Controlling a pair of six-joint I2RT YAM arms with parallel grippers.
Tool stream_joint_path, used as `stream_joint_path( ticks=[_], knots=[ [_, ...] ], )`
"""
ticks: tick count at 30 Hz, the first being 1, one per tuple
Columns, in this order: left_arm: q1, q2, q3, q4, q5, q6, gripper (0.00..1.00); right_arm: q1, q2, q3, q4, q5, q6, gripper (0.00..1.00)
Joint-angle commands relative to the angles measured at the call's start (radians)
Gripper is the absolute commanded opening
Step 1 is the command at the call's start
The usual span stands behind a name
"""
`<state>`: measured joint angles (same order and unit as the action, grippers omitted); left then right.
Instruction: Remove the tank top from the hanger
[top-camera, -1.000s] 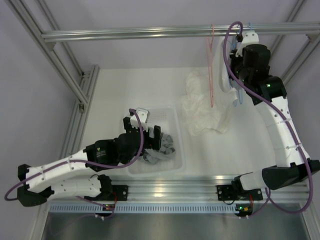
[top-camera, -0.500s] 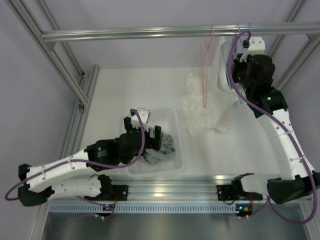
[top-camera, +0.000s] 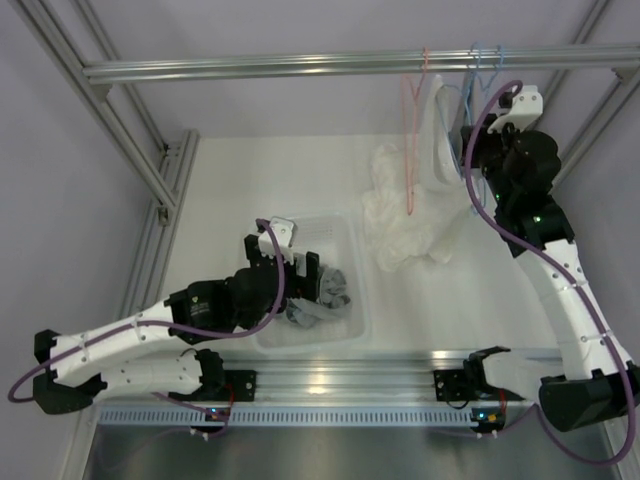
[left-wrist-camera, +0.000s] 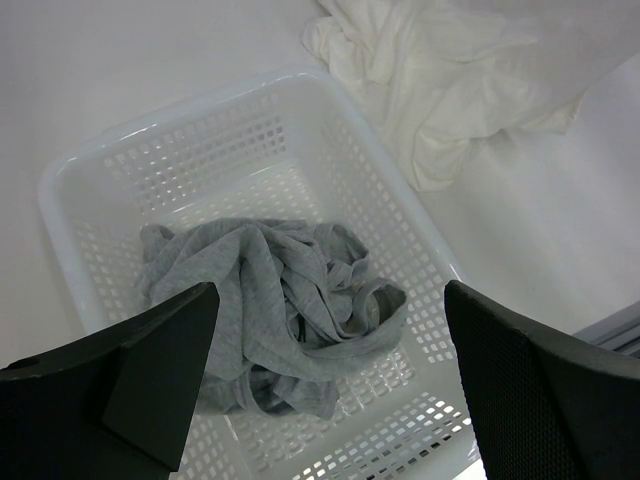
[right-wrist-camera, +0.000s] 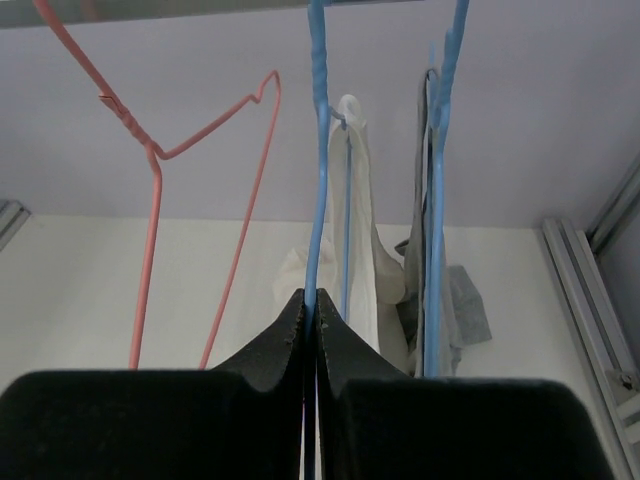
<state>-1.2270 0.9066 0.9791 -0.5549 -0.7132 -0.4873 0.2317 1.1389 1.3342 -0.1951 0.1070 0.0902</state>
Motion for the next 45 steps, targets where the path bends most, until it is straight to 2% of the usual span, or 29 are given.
stream_joint_path(
  ticks=[1,10,17,23,29,30,37,39,41,42,45],
  knots=[
    [0.000,-0.025,-0.006,-0.004,-0.012,0.003,0.99,-0.017,-0.074,-0.018,0.213,-0.064,0.016,0.00],
    [0.001,-0.015,0.004,-0.004,-0.012,0.006,0.99,-0.017,-0.172,-0.096,0.250,-0.069,0.019,0.00],
    [0.001,0.024,0.049,0.000,0.000,0.013,0.99,-0.017,-0.240,-0.164,0.215,-0.078,0.031,0.00],
    [0.001,0.106,0.128,0.038,0.060,0.050,0.99,-0.019,-0.373,-0.234,0.148,-0.067,0.062,0.00],
    [0.001,0.218,0.306,0.119,0.251,0.142,0.99,-0.017,-0.547,-0.300,0.007,-0.101,0.077,0.00],
    [0.001,0.236,0.328,0.153,0.320,0.173,0.99,-0.017,-0.595,-0.303,-0.012,-0.131,0.080,0.00],
    [0.000,0.386,0.619,0.239,0.647,0.337,0.99,-0.017,-0.740,-0.215,-0.269,-0.168,0.097,0.00],
    [0.000,0.466,0.732,0.268,0.623,0.406,0.99,-0.017,-0.789,-0.181,-0.314,-0.170,0.114,0.00],
    [0.001,0.567,0.818,0.294,0.540,0.455,0.99,-0.017,-0.829,-0.140,-0.339,-0.181,0.128,0.00],
    [0.001,0.610,0.917,0.296,0.520,0.472,0.99,-0.019,-0.834,-0.120,-0.378,-0.181,0.126,0.00],
    [0.001,0.767,1.109,0.294,0.501,0.568,0.92,-0.017,-0.835,-0.049,-0.447,-0.191,0.118,0.00]
  ],
)
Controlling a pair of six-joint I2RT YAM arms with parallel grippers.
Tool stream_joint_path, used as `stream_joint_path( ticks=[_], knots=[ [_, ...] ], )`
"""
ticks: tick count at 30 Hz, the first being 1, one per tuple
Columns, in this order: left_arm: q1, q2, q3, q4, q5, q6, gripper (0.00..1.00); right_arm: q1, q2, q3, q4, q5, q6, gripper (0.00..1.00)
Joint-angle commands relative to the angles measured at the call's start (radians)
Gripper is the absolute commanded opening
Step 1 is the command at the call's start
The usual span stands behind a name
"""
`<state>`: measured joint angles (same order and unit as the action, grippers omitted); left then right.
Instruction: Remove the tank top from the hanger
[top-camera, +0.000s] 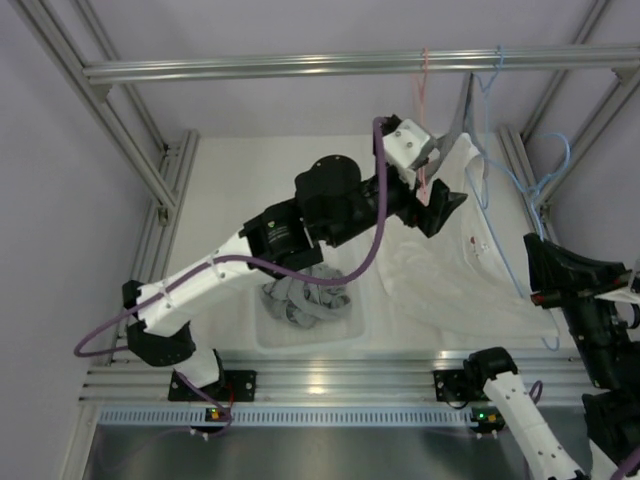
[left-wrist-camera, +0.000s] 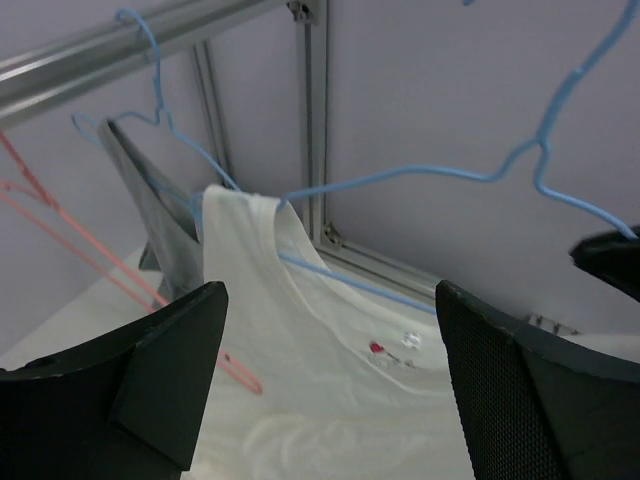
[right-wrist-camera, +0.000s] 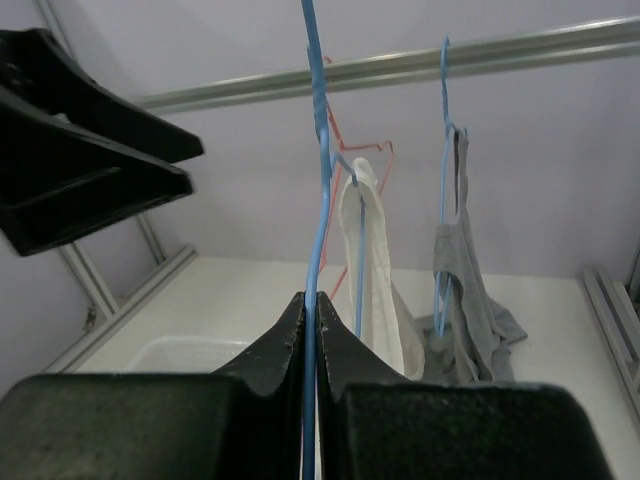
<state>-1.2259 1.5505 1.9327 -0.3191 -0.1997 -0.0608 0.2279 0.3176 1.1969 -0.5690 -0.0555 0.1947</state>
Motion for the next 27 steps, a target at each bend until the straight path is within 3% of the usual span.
stream_joint_path(
  ticks=[1,5,9,13,19,24,25,27],
  knots=[
    [0.000,0.156,0.194,0.058,-0.020,0.165,0.89,-0.013,-0.015,0.099,-0.084,-0.027,0.012,0.00],
    [0.019,0.278,0.293,0.058,-0.054,0.225,0.86,-0.015,-0.021,0.153,-0.132,-0.021,0.014,0.00],
    [0.097,0.295,0.272,0.071,0.129,0.190,0.86,-0.015,-0.020,0.194,-0.160,-0.023,0.006,0.00],
    [0.103,0.301,0.224,0.113,0.135,0.213,0.86,-0.013,-0.012,0.220,-0.167,-0.033,0.003,0.00],
    [0.118,0.326,0.212,0.155,0.143,0.214,0.75,-0.013,0.000,0.231,-0.167,-0.086,0.011,0.00],
    [0.129,0.330,0.206,0.166,0.195,0.176,0.76,-0.015,0.008,0.234,-0.166,-0.083,0.005,0.00],
    [0.129,0.329,0.204,0.169,0.195,0.173,0.74,-0.013,0.011,0.234,-0.166,-0.086,0.005,0.00],
    [0.129,0.329,0.206,0.179,0.227,0.168,0.61,-0.015,0.012,0.237,-0.167,-0.093,0.003,0.00]
  ],
)
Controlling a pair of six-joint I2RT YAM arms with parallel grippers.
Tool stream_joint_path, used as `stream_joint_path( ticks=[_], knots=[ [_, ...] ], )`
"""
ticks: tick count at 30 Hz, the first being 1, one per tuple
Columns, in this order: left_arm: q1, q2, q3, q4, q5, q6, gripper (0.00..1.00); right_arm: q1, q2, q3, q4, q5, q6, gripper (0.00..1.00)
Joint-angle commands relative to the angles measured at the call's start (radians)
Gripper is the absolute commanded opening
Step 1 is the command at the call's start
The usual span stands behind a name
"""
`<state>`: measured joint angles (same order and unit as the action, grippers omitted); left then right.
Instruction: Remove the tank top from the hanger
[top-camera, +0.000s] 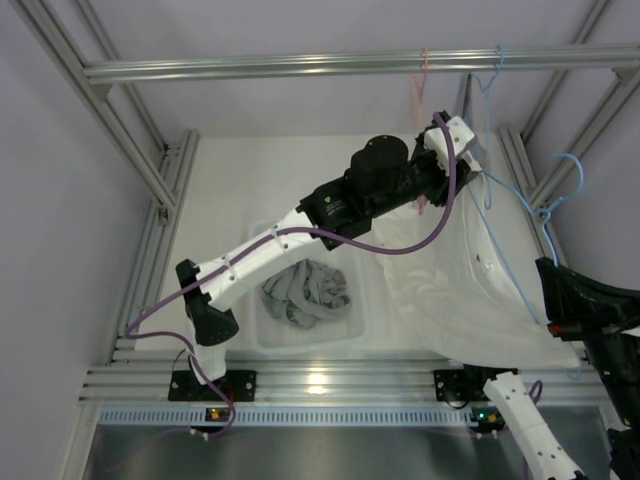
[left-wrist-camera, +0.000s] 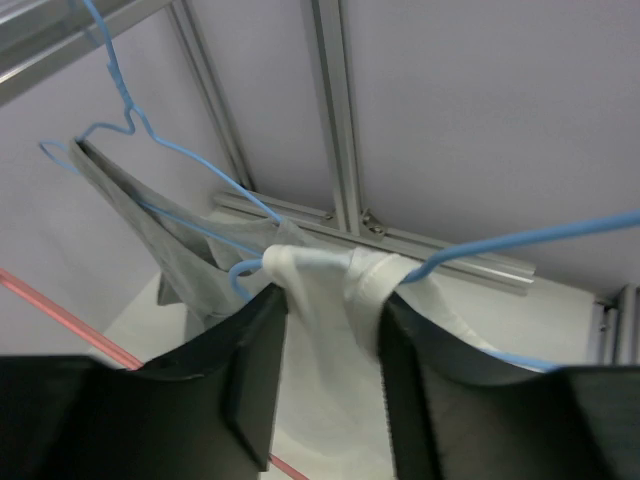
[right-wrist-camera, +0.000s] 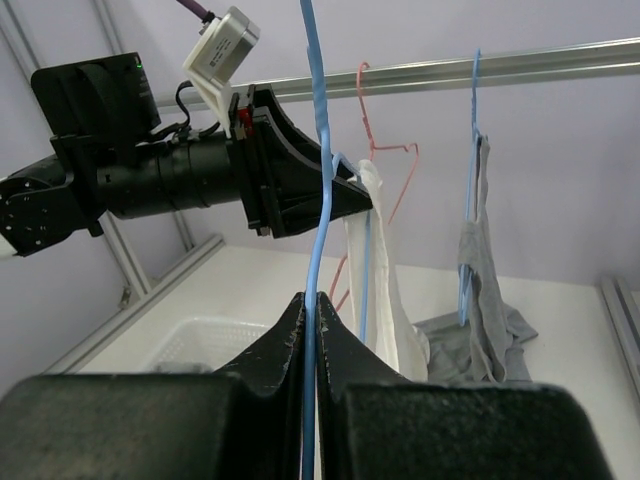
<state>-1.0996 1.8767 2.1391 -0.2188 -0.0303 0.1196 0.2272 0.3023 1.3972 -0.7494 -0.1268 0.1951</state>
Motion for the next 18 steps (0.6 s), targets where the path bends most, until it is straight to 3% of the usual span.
stream_joint_path(
  ticks=[1,4,8,18],
  knots=[
    [0.003,0.004,0.004,0.079,0.052,-0.012,0.40,-0.012,0.029,0.039,0.013,-0.022,0.000,0.00],
    [0.003,0.007,0.007,0.085,-0.022,-0.012,0.00,-0.012,0.024,0.040,0.013,-0.005,-0.005,0.00],
    [0.004,0.016,0.045,0.095,-0.163,-0.044,0.00,-0.012,0.017,0.025,0.012,-0.007,-0.013,0.00],
    [0.055,0.059,0.165,0.104,-0.322,-0.158,0.00,-0.014,0.011,0.013,0.013,-0.103,-0.036,0.00]
  ],
)
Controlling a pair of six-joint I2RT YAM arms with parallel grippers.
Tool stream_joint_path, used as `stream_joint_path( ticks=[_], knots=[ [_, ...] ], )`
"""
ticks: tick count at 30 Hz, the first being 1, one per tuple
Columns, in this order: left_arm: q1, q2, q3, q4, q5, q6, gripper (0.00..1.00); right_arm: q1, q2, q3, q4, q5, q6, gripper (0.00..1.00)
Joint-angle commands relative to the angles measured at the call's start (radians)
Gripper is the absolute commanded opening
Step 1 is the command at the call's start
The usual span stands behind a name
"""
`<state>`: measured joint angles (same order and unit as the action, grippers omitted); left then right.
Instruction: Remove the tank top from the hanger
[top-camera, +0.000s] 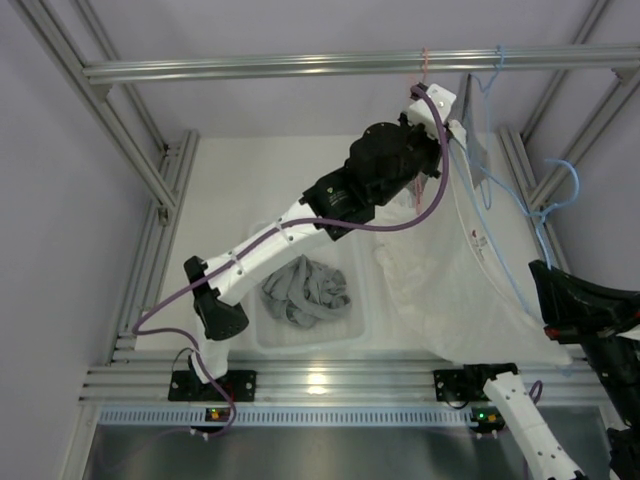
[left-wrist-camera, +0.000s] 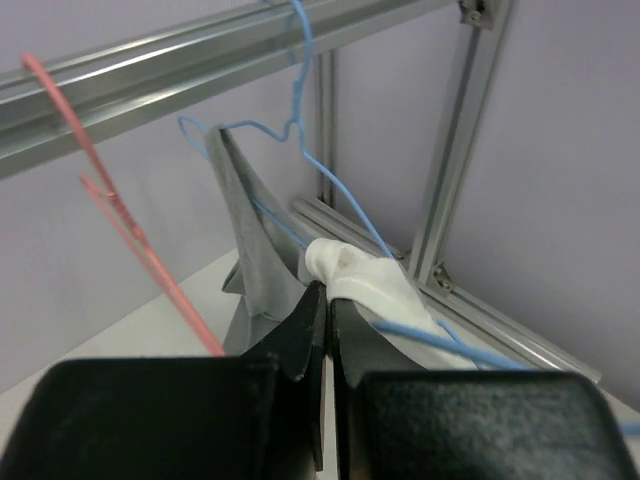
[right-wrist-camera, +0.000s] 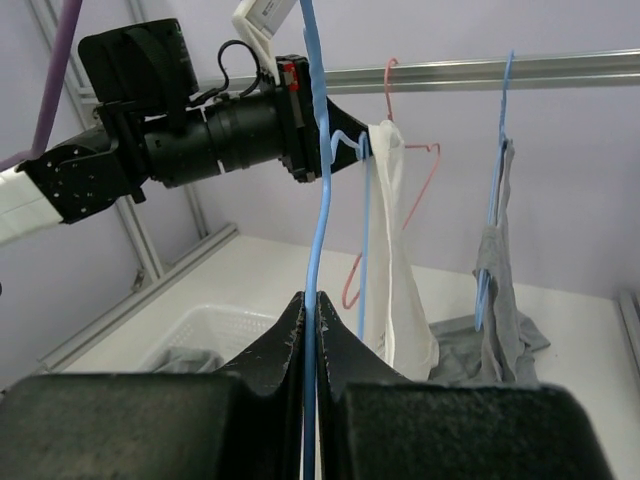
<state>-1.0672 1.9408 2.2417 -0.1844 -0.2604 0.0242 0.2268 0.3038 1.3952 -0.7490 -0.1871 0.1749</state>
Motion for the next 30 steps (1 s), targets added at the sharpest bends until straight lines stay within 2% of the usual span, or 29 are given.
stream_joint_path(
  ticks=[1,4,9,14,17,18,21,25,30],
  knots=[
    [0.029,0.000,0.067,0.071,-0.106,-0.079,0.00,-0.014,0.009,0.018,0.008,-0.046,-0.017,0.00],
    [0.053,0.001,0.062,0.066,-0.085,-0.141,0.00,-0.011,0.008,0.010,0.010,-0.066,-0.029,0.00],
    [0.055,0.000,0.019,0.069,0.083,-0.162,0.00,-0.011,-0.017,-0.015,0.031,-0.038,-0.029,0.00],
    [0.049,-0.022,-0.072,0.074,0.233,-0.254,0.00,-0.012,-0.084,-0.142,0.151,0.018,0.014,0.00],
    [0.029,-0.049,-0.166,0.079,0.335,-0.299,0.00,-0.012,-0.094,-0.225,0.247,0.009,0.029,0.00],
    [0.009,-0.086,-0.253,0.083,0.351,-0.311,0.00,-0.012,-0.104,-0.314,0.387,-0.009,0.046,0.00],
    [0.003,-0.132,-0.321,0.091,0.332,-0.351,0.00,-0.012,-0.129,-0.416,0.472,0.007,0.078,0.00],
    [0.003,-0.210,-0.476,0.092,0.369,-0.409,0.00,-0.012,-0.141,-0.574,0.696,0.040,0.118,0.00],
    [0.001,-0.255,-0.548,0.095,0.582,-0.463,0.00,-0.012,-0.089,-0.676,0.879,0.046,0.138,0.00]
  ],
)
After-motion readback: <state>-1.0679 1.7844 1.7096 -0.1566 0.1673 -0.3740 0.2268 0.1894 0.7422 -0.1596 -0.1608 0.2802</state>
